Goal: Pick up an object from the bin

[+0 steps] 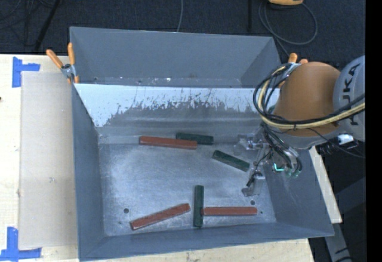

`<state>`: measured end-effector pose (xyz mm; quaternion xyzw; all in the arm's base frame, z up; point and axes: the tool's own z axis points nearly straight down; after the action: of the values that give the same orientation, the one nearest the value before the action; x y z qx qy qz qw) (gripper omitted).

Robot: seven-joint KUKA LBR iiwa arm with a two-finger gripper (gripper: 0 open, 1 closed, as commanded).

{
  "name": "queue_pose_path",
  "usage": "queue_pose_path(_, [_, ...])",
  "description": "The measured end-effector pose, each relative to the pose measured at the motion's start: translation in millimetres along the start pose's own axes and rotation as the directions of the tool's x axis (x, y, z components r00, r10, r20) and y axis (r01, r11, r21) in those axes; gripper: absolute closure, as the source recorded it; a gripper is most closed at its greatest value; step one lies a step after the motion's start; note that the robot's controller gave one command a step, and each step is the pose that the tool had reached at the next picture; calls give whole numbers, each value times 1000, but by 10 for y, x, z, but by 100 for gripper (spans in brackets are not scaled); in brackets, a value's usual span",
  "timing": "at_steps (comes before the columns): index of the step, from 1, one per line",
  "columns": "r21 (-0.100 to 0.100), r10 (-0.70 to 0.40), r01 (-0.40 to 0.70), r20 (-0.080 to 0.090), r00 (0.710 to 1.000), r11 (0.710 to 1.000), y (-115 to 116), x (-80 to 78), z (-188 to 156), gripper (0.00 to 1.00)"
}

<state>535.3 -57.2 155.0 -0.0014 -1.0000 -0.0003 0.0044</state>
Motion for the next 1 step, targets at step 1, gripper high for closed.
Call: queue_pose_path(1, [1, -82, 82, 10, 997, 997, -71, -724, 875, 0])
